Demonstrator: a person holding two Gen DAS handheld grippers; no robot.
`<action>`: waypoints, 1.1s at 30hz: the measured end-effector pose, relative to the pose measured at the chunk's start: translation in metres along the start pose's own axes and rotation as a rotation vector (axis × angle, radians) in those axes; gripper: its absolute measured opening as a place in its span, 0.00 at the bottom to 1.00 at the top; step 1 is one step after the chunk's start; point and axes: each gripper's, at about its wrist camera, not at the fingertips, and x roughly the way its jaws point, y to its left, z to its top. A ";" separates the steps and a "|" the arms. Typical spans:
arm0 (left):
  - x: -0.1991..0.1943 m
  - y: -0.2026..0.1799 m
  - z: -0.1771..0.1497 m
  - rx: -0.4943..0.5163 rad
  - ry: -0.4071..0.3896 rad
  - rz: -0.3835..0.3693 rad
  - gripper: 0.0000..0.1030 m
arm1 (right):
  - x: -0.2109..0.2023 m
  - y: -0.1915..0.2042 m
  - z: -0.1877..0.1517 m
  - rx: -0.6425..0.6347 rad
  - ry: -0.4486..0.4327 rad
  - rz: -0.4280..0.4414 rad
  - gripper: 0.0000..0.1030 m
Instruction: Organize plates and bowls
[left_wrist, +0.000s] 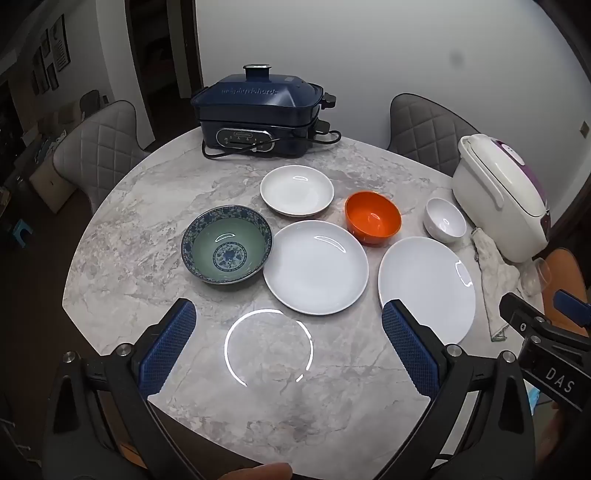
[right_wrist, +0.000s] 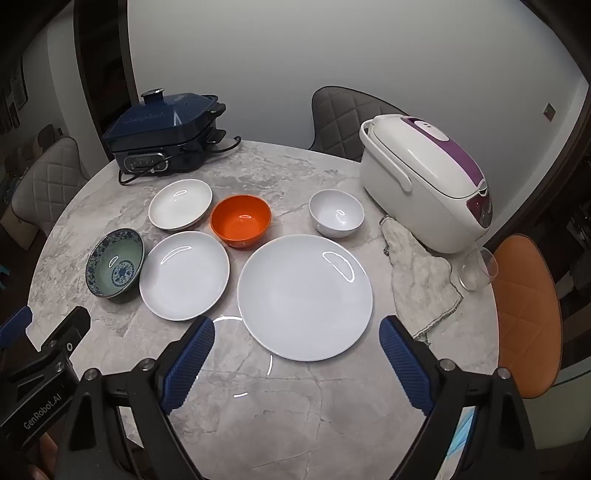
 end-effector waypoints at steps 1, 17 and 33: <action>0.000 0.000 0.000 0.000 0.001 0.001 0.99 | 0.000 0.000 0.000 0.001 -0.002 0.003 0.90; 0.002 -0.002 -0.008 0.007 0.000 0.003 0.99 | 0.000 0.001 0.003 0.000 0.004 0.001 0.90; 0.013 -0.001 -0.007 0.006 0.017 -0.003 0.99 | 0.009 -0.002 -0.001 -0.003 0.009 0.001 0.90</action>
